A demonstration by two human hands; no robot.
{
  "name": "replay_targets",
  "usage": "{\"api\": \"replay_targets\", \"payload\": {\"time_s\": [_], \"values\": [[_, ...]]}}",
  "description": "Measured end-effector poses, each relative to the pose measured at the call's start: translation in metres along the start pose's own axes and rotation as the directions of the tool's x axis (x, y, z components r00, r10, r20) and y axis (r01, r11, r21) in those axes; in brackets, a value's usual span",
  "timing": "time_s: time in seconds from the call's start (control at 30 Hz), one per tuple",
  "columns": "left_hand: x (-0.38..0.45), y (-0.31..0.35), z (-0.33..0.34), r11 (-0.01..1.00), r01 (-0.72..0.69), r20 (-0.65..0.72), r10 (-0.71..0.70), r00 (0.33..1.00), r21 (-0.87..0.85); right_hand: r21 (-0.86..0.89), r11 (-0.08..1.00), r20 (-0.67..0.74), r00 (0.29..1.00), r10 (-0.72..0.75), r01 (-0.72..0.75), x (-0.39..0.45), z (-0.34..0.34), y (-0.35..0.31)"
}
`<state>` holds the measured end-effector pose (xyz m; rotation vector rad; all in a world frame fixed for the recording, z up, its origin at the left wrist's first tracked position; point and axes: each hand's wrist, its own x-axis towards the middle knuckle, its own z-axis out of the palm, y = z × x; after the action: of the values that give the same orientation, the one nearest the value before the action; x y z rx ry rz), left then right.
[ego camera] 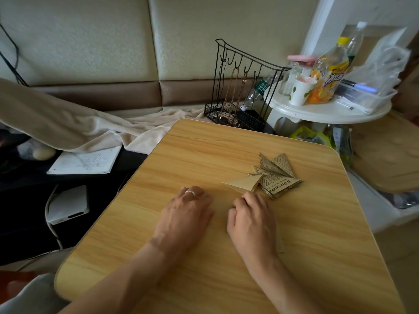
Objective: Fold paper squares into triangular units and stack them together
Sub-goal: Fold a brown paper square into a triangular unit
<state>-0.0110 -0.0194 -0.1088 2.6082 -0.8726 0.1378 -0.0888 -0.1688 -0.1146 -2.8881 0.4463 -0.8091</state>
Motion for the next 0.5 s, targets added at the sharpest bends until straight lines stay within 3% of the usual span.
{"api": "replay_targets", "payload": {"time_s": [0.13, 0.3, 0.5], "values": [[-0.0009, -0.0035, 0.0024, 0.999, -0.042, 0.011, 0.042, 0.999, -0.020, 0.040, 0.999, 0.009, 1.000, -0.005, 0.005, 0.0013, -0.0005, 0.0012], [0.0024, -0.0045, 0.0031, 0.995, -0.087, 0.041, 0.089, 0.995, -0.044, 0.224, 0.947, 0.134, 0.955, -0.266, 0.232, 0.0043, 0.0035, 0.0021], [-0.0048, -0.0057, 0.0044, 0.993, -0.023, 0.095, 0.012, 0.995, 0.117, 0.206, 0.956, 0.119, 0.964, -0.238, 0.210, 0.0054, 0.0038, 0.0043]]}}
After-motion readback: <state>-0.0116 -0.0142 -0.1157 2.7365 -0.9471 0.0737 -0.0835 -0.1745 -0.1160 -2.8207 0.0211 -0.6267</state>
